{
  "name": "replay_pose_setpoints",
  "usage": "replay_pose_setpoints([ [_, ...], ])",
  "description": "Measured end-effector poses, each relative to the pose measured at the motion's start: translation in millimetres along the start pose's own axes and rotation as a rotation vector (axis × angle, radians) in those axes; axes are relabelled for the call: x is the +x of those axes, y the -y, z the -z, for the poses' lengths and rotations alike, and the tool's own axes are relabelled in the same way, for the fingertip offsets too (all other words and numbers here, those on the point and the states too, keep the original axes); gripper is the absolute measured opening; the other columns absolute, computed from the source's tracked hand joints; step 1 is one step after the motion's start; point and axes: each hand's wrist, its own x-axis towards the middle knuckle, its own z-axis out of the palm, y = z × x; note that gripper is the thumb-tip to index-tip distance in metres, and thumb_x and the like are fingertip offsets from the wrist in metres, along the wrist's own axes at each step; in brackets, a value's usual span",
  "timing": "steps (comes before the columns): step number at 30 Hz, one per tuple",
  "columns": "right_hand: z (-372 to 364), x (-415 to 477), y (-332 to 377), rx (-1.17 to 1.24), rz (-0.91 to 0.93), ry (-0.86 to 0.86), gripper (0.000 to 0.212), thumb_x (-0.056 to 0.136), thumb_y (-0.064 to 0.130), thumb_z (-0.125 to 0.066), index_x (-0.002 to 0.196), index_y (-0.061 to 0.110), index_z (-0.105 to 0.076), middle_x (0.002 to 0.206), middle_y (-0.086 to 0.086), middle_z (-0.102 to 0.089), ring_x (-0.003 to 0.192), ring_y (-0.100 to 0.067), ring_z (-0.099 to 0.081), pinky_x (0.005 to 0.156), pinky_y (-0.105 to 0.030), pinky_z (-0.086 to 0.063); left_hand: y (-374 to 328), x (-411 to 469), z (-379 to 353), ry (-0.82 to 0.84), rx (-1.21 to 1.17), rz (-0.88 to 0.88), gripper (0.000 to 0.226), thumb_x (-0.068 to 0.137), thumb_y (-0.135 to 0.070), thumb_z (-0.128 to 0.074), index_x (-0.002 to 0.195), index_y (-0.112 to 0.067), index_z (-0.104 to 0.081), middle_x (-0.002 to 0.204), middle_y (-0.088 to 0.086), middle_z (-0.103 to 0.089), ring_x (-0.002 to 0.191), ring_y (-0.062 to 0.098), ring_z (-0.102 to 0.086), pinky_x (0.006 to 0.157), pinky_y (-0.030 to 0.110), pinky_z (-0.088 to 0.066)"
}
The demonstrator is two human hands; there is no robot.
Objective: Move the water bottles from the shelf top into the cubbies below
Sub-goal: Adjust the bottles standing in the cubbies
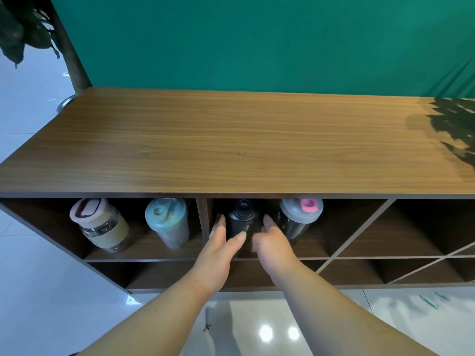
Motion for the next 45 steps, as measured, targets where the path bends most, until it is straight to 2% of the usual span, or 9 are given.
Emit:
replay_pose_setpoints([
  [2,-5,-5,-6,-0.182,-0.093,0.02,0.062,0.087,-0.004,-0.052,0.147,0.008,-0.041,0.11,-0.01,-0.052,0.104,-0.025,-0.049,0.092,-0.035,-0.041,-1,-12,7,0.043,-0.006,0.011,0.109,0.07,-0.069,-0.052,0.161,-0.028,-0.006,0.17,-0.011,-0.005,0.156,0.005,-0.003,0.128,0.036,-0.009],
  [6,-34,-20,-6,-0.501,-0.165,0.277,0.051,0.086,0.008,-0.056,0.136,0.01,-0.057,0.111,-0.01,-0.064,0.103,-0.029,-0.061,0.076,-0.034,-0.049,0,-40,32,0.161,-0.055,0.086,0.093,0.078,-0.057,-0.063,0.158,-0.026,-0.027,0.163,-0.013,-0.029,0.152,0.005,-0.024,0.121,0.026,-0.021],
  [11,-81,-23,1,-0.346,0.013,0.342,0.086,0.069,-0.002,-0.053,0.15,0.024,-0.042,0.149,0.001,-0.049,0.137,-0.023,-0.045,0.107,-0.038,-0.04,13,-55,84,-0.086,-0.068,0.088,0.065,0.071,-0.075,-0.054,0.126,-0.042,-0.064,0.142,-0.014,-0.062,0.134,0.003,-0.053,0.119,0.038,-0.037],
  [19,-135,-32,27,-0.079,0.144,0.29,0.093,0.081,-0.002,-0.05,0.158,0.037,-0.016,0.134,-0.01,-0.056,0.086,-0.013,-0.053,0.058,-0.016,-0.039,9,-33,123,-0.444,-0.02,0.019,0.051,0.102,-0.044,-0.046,0.15,-0.028,-0.042,0.147,-0.021,-0.051,0.137,0.0,-0.045,0.117,0.032,-0.03],
  [27,-155,-1,39,0.008,0.13,0.19,0.092,0.082,-0.009,-0.051,0.16,0.025,-0.014,0.14,0.0,-0.049,0.11,-0.012,-0.039,0.088,-0.024,-0.031,27,-2,149,-0.512,-0.158,0.056,0.075,0.097,-0.063,-0.039,0.16,-0.026,-0.023,0.167,-0.009,-0.024,0.154,0.009,-0.019,0.121,0.029,-0.015],
  [31,-163,4,36,0.037,0.134,0.2,0.09,0.079,-0.012,-0.049,0.158,0.023,-0.023,0.133,0.002,-0.055,0.112,-0.017,-0.046,0.085,-0.025,-0.037,38,3,153,-0.353,-0.278,0.068,0.119,0.057,-0.099,-0.043,0.156,-0.034,-0.03,0.154,-0.024,-0.037,0.149,0.001,-0.026,0.127,0.035,-0.013],
  [39,-164,9,36,0.114,0.084,0.195,0.098,0.072,-0.003,-0.053,0.158,0.03,-0.021,0.139,0.008,-0.046,0.118,-0.014,-0.043,0.094,-0.029,-0.035,41,-3,146,-0.243,-0.241,0.07,0.058,0.081,-0.083,-0.038,0.133,-0.059,-0.044,0.134,-0.039,-0.052,0.139,-0.007,-0.037,0.125,0.036,-0.02],
  [43,-163,9,39,0.102,0.101,0.198,0.092,0.077,-0.009,-0.051,0.156,0.031,-0.027,0.134,0.008,-0.049,0.113,-0.015,-0.045,0.09,-0.027,-0.034,45,-3,146,-0.213,-0.25,0.065,0.101,0.065,-0.095,-0.045,0.153,-0.046,-0.032,0.151,-0.033,-0.043,0.144,-0.007,-0.031,0.127,0.044,-0.018],
  [45,-161,10,39,0.093,0.111,0.201,0.091,0.078,-0.013,-0.049,0.155,0.031,-0.029,0.132,0.009,-0.048,0.117,-0.014,-0.043,0.092,-0.027,-0.034,44,-3,144,-0.204,-0.242,0.037,0.07,0.08,-0.082,-0.043,0.143,-0.051,-0.043,0.131,-0.046,-0.055,0.127,-0.025,-0.041,0.124,0.038,-0.022],
])
